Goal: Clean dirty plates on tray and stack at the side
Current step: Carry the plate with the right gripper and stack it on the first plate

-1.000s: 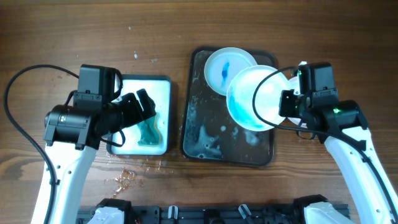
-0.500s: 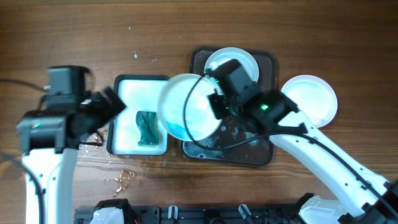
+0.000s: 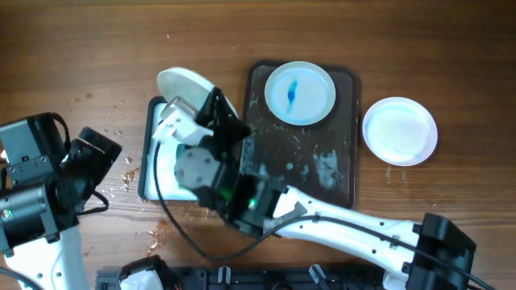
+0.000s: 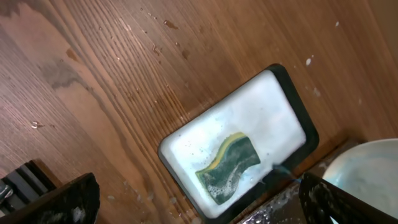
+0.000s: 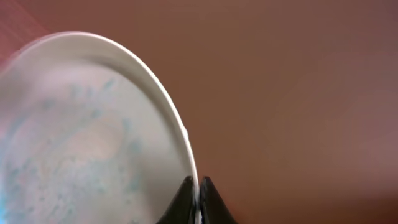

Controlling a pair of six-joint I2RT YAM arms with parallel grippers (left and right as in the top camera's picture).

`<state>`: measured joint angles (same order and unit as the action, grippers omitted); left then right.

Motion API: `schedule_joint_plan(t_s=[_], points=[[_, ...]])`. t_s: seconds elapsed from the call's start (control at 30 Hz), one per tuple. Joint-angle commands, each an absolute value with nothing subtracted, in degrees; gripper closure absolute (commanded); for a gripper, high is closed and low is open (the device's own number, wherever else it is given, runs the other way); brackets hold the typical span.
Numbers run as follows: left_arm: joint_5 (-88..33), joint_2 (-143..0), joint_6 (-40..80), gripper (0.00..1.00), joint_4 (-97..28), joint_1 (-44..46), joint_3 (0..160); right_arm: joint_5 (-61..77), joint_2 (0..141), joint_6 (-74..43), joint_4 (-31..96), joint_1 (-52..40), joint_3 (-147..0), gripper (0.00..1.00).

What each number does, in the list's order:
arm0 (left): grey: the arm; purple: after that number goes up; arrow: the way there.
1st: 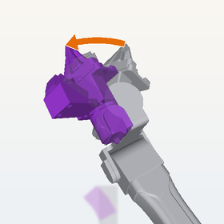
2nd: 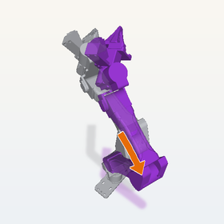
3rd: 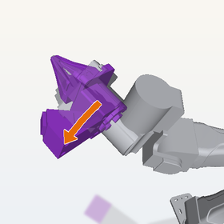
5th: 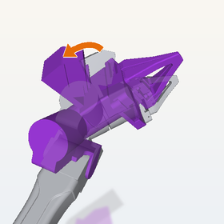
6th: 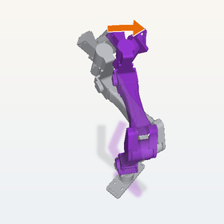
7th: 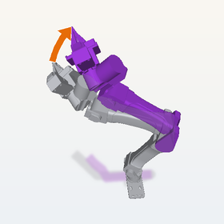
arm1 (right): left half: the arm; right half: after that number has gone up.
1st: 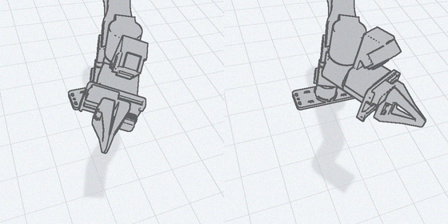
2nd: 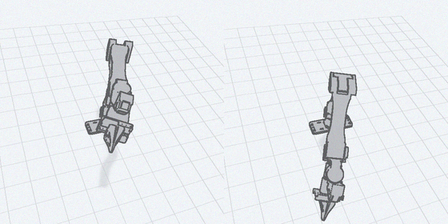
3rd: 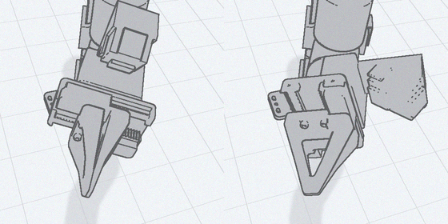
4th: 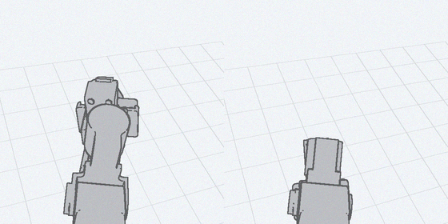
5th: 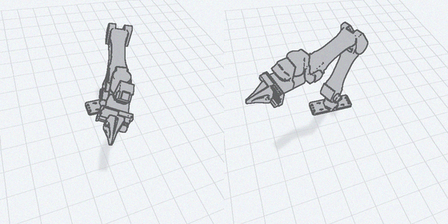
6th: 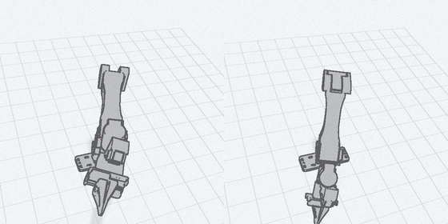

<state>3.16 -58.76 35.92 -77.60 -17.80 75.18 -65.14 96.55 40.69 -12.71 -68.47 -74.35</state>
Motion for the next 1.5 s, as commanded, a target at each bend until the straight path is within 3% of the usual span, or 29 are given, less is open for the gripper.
schedule_joint_plan(t_s=[0.0,0.33,0.43,0.47,0.5,0.53,0.57,0.7,0.83,0.93,1.13,1.27,1.47], points=[[3.5,-58.9,36.5,0.0,-77.6,-18.3,76.2,-70.9,96.5,56.6,-19.6,-70.4,-75.2,0.96],[3.5,-58.9,36.5,0.0,-77.6,-18.3,76.2,-71.1,96.5,59.5,-24.0,-71.4,-75.2,0.96],[3.5,-58.9,36.5,0.0,-77.6,-18.3,76.2,-71.1,96.6,43.7,-19.9,-69.1,-74.9,0.96],[3.5,-58.9,36.5,0.0,-77.6,-18.3,76.2,-68.8,96.6,29.9,-10.4,-65.9,-74.5,0.96],[3.5,-58.9,36.5,0.0,-77.6,-18.3,76.2,-65.6,96.6,23.9,-3.3,-64.3,-74.5,0.96],[3.5,-58.9,36.5,0.0,-77.6,-18.3,76.2,-53.6,96.6,15.4,10.5,-61.6,-74.5,0.96],[3.5,-58.9,36.5,0.0,-77.6,-18.3,76.2,-32.5,96.5,4.7,25.1,-57.8,-74.7,0.96],[3.5,-58.9,36.5,0.0,-77.6,-18.3,76.2,-5.8,90.5,-5.6,33.9,-48.9,-74.7,0.96],[3.5,-58.9,36.5,0.0,-77.6,-18.3,76.2,-4.2,77.8,-15.5,39.9,-36.4,-74.7,0.96],[3.5,-58.9,36.5,0.0,-77.6,-18.3,76.2,-0.8,70.3,-24.1,48.6,-18.2,-74.7,0.96],[3.5,-58.9,36.5,0.0,-77.6,-18.3,76.2,3.1,74.5,-24.0,58.6,13.8,-74.5,0.96],[3.5,-58.9,36.5,0.0,-77.6,-18.3,76.2,2.6,84.1,-24.0,58.8,22.0,-74.5,0.96],[3.5,-58.9,36.5,0.0,-77.6,-18.3,76.2,-1.0,99.4,-25.5,59.3,22.5,-74.5,0.96]])
